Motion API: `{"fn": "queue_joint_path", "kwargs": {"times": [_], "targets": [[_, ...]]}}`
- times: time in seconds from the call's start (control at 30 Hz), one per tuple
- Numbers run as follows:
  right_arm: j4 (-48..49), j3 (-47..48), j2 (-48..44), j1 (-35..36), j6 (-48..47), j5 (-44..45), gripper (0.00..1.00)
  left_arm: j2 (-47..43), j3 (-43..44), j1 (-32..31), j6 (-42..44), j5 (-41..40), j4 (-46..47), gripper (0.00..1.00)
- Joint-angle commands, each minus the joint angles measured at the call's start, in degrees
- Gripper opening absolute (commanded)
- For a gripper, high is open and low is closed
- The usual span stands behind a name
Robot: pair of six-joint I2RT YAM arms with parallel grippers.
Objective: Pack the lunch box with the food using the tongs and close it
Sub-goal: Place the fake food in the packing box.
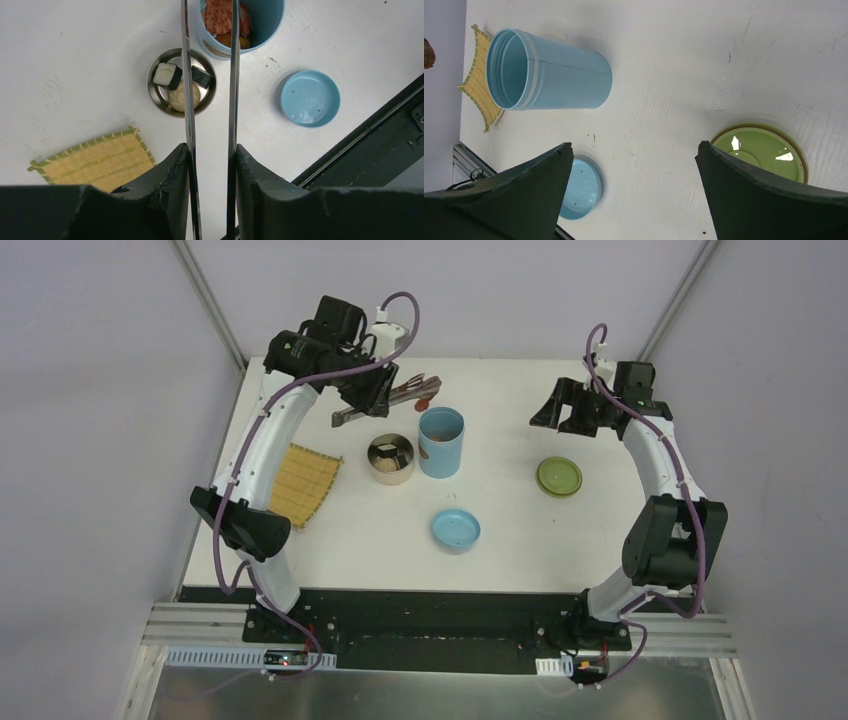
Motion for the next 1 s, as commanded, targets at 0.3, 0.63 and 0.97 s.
{"fn": "queue_joint_path", "kwargs": {"times": [0.3,0.63,0.97], "targets": [[0.5,1.2,-2.2,0.3,-0.3,-1.1,0.98,4.9,3.6,-3.8,1.7,-0.6,0.8,0.33],[0.4,1.6,-1.9,0.3,-0.5,-0.5,0.98,5.6,0.8,-5.2,5.3,-2.3,-0.1,0.45],[-0.1,2.6,-1.3,0.2,-0.5,-0.5,0.98,3.9,1.9,-4.9,2.6,1.3,0.5,0.45]]}}
